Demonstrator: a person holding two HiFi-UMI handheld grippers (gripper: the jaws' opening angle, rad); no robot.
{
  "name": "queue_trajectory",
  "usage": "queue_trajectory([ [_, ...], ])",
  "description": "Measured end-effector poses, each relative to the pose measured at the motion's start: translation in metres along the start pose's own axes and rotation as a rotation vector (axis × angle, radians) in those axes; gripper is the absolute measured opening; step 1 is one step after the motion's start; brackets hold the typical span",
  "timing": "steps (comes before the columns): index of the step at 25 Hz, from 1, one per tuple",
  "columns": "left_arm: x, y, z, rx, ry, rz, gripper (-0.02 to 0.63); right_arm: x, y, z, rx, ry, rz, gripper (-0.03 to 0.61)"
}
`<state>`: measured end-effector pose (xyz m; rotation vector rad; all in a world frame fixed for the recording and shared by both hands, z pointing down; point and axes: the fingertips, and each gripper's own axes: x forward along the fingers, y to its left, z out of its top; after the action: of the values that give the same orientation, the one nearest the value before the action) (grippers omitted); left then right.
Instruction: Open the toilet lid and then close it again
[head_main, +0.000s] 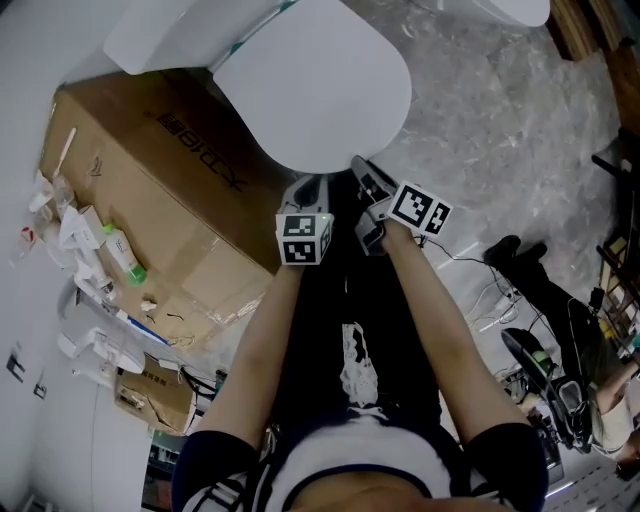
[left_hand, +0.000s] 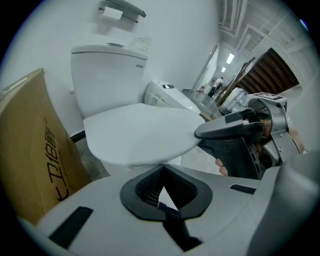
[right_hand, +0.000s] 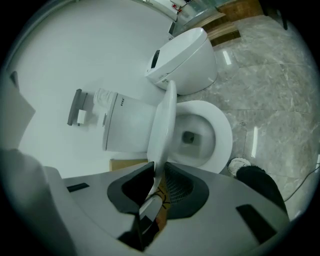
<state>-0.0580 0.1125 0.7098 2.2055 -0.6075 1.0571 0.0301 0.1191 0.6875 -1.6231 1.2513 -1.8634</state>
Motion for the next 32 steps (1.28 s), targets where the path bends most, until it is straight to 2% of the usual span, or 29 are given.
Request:
queue_trajectory([
  [6, -0.002, 0.007, -0.006, 0.014, 0.010, 0.024, 0.005, 0.006, -0.029, -0.005, -0.007, 0.016, -0.060, 0.061],
  [12, -0.001, 0.022, 0.012, 0.015, -0.029, 0.051, 0.005, 0.017, -0.066, -0.013, 0.027, 0.021, -0.131, 0.061],
  [17, 0.005, 0.024, 0.020, 0.007, -0.043, 0.037, 0.005, 0.030, -0.097, -0.019, 0.040, 0.047, -0.181, 0.061],
  [25, 0.012, 0.017, 0.002, 0.016, -0.006, -0.001, 0.006, 0.049, -0.134, -0.023, 0.086, 0.064, -0.257, 0.061],
  [32, 0.015, 0.025, -0.004, -0.007, 0.001, 0.001, 0.006, 0.065, -0.162, -0.026, 0.158, 0.086, -0.315, 0.066],
])
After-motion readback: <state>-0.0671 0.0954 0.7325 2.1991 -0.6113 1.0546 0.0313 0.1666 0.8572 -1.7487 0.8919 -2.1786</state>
